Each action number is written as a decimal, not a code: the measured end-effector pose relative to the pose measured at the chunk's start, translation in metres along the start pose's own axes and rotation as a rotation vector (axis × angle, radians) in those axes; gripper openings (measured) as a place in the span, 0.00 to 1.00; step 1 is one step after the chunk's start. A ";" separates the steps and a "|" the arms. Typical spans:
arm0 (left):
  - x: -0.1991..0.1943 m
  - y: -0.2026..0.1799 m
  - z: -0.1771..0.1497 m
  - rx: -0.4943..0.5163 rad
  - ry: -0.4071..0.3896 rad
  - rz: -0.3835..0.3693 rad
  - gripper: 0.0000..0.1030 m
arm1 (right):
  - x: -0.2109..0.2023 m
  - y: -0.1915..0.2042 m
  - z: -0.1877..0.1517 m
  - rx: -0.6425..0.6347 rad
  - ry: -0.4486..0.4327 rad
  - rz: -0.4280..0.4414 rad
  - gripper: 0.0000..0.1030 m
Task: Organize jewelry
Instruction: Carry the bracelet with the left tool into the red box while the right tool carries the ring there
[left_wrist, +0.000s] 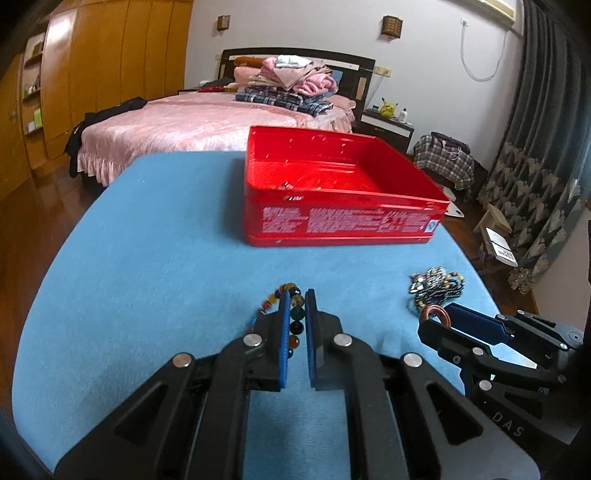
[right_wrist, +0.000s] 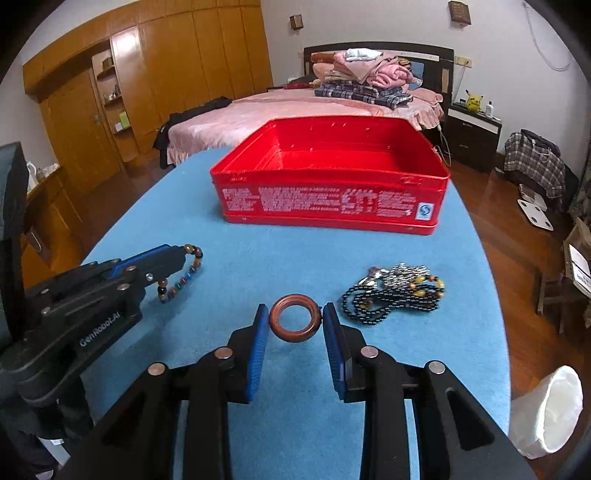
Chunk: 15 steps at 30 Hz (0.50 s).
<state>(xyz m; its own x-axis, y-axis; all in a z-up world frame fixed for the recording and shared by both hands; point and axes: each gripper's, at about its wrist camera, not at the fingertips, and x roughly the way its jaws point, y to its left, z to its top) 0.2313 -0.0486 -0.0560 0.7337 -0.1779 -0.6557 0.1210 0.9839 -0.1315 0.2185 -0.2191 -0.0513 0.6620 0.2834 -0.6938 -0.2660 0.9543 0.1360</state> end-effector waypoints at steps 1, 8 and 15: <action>-0.002 -0.002 0.002 0.003 -0.005 -0.003 0.06 | -0.002 0.000 0.001 0.002 -0.006 -0.002 0.29; -0.013 -0.011 0.009 0.011 -0.034 -0.014 0.06 | -0.018 -0.008 0.007 0.010 -0.049 -0.002 0.29; -0.021 -0.013 0.016 0.006 -0.058 -0.025 0.06 | -0.031 -0.010 0.014 0.015 -0.089 0.001 0.29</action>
<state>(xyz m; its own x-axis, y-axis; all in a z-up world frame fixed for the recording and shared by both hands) 0.2249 -0.0571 -0.0284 0.7681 -0.2012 -0.6079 0.1436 0.9793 -0.1426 0.2103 -0.2363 -0.0218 0.7215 0.2914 -0.6281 -0.2572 0.9550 0.1477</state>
